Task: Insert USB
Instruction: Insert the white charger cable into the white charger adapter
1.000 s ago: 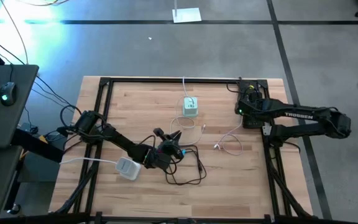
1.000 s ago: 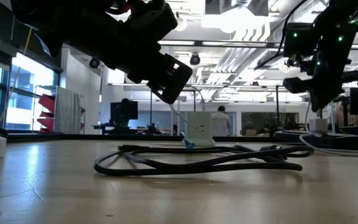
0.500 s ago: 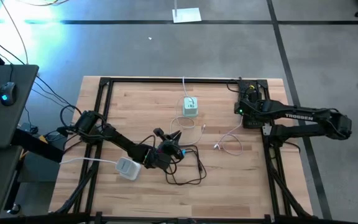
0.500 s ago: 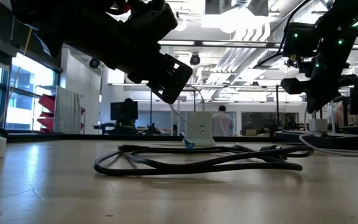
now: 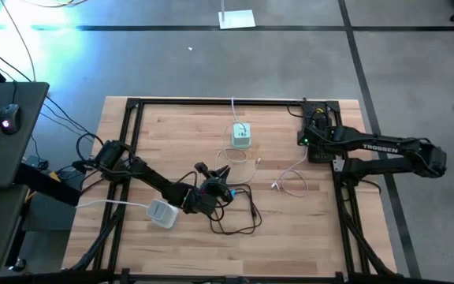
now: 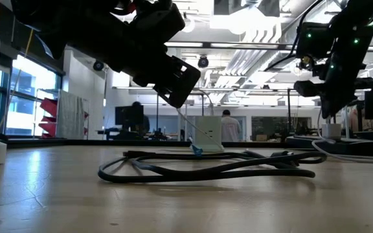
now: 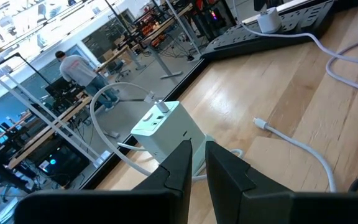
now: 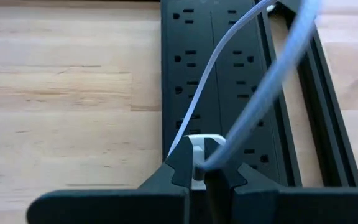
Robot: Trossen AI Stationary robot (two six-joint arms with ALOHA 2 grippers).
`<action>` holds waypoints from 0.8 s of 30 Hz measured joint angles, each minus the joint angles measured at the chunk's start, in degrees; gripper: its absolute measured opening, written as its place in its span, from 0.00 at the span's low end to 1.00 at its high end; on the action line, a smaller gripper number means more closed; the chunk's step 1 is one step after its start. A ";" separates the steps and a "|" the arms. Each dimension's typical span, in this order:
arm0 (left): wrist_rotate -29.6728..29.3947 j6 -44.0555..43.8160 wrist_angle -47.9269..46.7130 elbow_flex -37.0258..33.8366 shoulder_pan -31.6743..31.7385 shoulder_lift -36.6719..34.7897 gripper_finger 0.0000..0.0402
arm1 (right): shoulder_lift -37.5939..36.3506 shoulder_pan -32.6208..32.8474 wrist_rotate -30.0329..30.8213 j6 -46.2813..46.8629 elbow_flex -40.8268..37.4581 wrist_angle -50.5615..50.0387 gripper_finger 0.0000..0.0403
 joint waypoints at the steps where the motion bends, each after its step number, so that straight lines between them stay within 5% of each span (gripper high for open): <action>1: 0.01 0.00 0.01 0.00 0.00 0.00 0.06 | -0.39 -0.37 -0.51 -0.61 0.00 0.02 0.00; 24: 1.50 -0.87 0.02 -0.02 0.17 0.00 0.06 | -6.48 -7.42 -6.91 -9.44 -0.33 2.75 0.00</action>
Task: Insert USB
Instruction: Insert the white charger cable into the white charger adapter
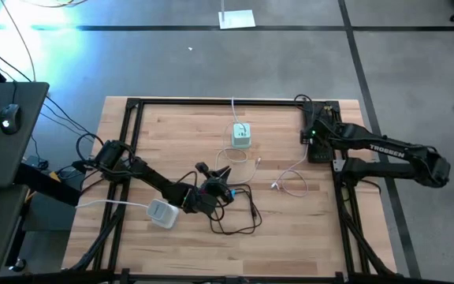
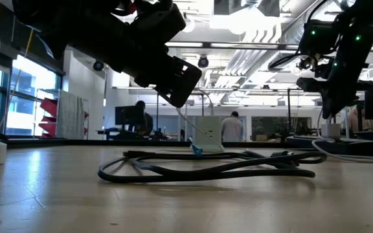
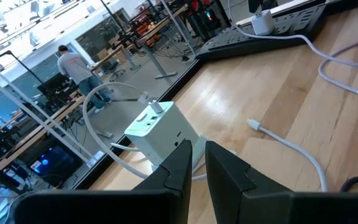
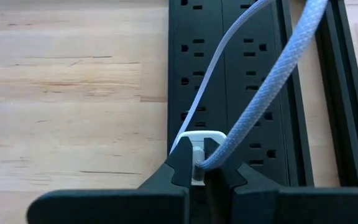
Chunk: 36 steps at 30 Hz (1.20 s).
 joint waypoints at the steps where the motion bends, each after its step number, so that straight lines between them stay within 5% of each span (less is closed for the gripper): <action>1: 0.00 0.00 -0.02 0.00 0.00 0.00 0.06 | -0.01 -0.23 -0.09 -0.13 0.01 0.04 0.00; 36: 1.29 -0.07 -0.01 0.00 0.00 0.00 0.06 | 3.76 -5.50 -4.81 -3.16 4.26 -2.62 0.00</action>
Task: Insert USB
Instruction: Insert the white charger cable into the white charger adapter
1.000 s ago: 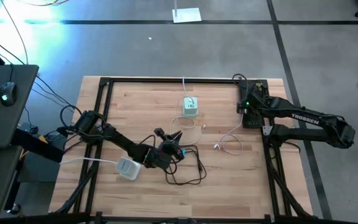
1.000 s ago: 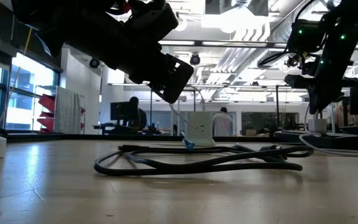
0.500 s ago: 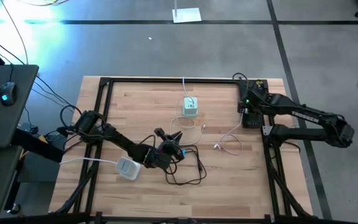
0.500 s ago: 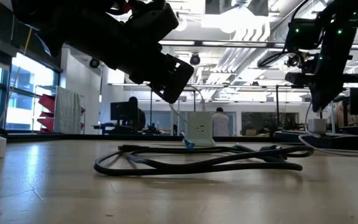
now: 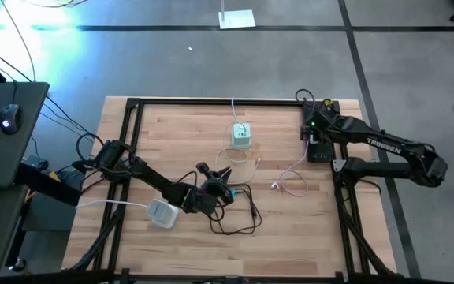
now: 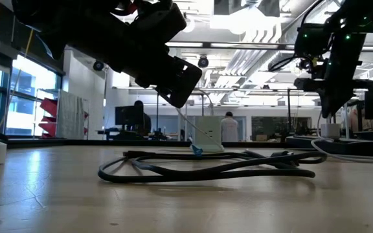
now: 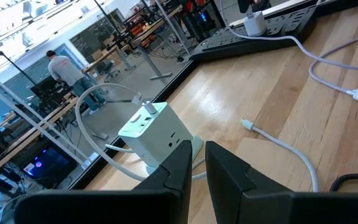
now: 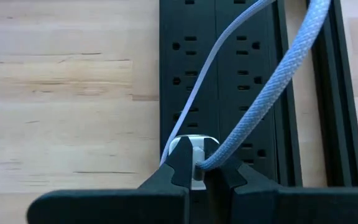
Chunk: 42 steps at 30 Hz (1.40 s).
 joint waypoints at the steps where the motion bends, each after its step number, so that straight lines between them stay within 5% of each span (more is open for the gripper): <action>1: 0.00 0.00 0.00 0.00 0.00 0.00 0.06 | -0.01 0.00 -0.04 0.01 0.00 0.00 0.00; 42: 0.00 0.04 -0.01 0.00 -0.02 0.00 0.06 | 0.07 3.20 1.15 3.53 -0.02 -0.48 0.00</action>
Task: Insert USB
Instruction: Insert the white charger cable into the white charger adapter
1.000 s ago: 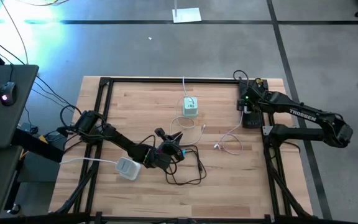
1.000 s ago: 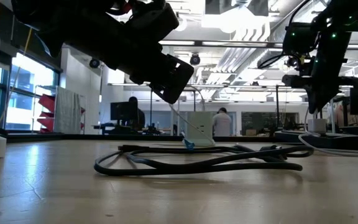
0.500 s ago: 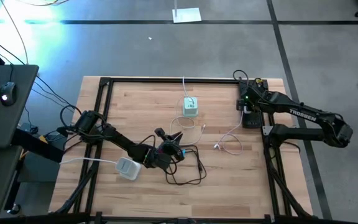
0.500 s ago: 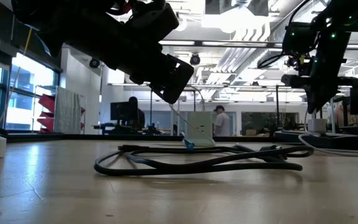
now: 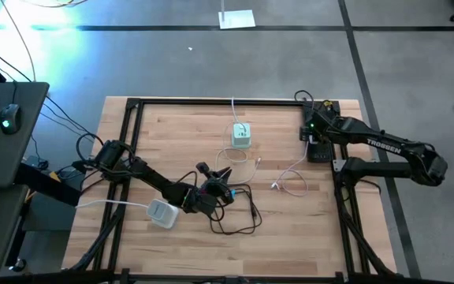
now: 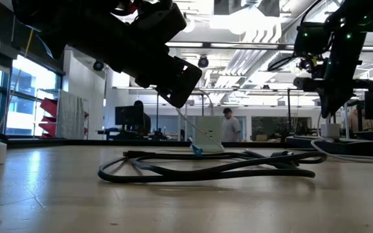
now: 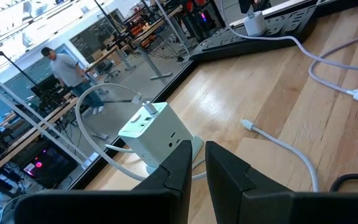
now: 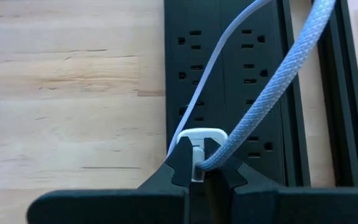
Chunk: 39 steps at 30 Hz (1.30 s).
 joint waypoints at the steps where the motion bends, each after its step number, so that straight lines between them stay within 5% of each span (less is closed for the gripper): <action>1: 0.00 0.00 0.02 0.00 0.00 0.00 0.06 | 0.00 0.24 0.03 0.10 0.00 0.00 0.00; 39: -0.01 -0.01 0.02 -0.02 0.02 0.00 0.06 | -0.33 0.30 3.00 1.12 -3.66 3.83 0.00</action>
